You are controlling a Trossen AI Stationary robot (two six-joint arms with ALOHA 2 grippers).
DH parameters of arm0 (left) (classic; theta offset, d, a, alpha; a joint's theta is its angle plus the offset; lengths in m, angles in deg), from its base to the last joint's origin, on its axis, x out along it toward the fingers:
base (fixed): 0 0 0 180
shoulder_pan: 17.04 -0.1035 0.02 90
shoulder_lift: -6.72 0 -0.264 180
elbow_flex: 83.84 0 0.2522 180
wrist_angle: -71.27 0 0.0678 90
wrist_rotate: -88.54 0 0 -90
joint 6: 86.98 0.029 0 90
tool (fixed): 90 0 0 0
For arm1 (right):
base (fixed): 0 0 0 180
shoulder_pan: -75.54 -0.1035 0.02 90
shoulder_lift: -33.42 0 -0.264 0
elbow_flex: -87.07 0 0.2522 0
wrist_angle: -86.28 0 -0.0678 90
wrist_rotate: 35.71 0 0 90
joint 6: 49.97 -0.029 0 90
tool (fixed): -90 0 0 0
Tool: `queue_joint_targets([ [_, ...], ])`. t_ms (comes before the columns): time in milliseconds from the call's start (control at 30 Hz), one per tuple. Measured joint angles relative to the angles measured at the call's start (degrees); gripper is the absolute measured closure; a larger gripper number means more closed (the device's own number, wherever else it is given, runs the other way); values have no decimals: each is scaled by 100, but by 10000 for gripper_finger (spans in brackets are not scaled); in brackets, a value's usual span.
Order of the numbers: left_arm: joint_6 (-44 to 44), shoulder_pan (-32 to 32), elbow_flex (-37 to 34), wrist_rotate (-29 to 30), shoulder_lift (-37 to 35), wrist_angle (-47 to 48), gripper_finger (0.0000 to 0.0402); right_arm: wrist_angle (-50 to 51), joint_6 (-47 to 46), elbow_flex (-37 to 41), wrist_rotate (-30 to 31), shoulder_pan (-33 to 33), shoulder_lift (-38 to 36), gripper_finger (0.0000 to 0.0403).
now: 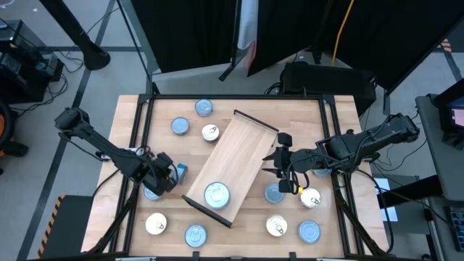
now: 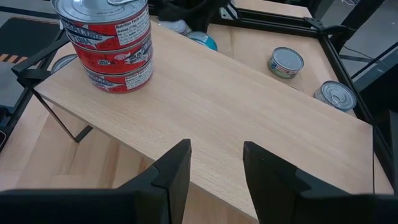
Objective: Stack canned seafood by type on shelf
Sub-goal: Put the light blue tuna can on the shelf
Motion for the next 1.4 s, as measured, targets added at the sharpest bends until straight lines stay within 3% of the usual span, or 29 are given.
queue_joint_targets([
  [167,-308,15,880,138,-151,1630,401,6,-1,0,0,0,0,264],
  [300,-398,268,1327,423,-216,1478,372,50,-6,0,0,0,0,264],
  [500,-1263,813,1513,396,-198,1469,259,269,-68,0,0,-2,0,264],
  [600,-1677,1004,1513,744,-125,1379,193,257,-68,0,0,0,0,264],
  [800,-1767,1145,1513,1093,239,848,102,219,-177,0,0,0,0,264],
  [1267,-2220,1071,1508,1056,1291,1112,98,147,-199,0,0,0,0,264],
  [1400,-2187,1071,1508,947,1395,1049,114,135,-170,0,0,0,0,264],
])
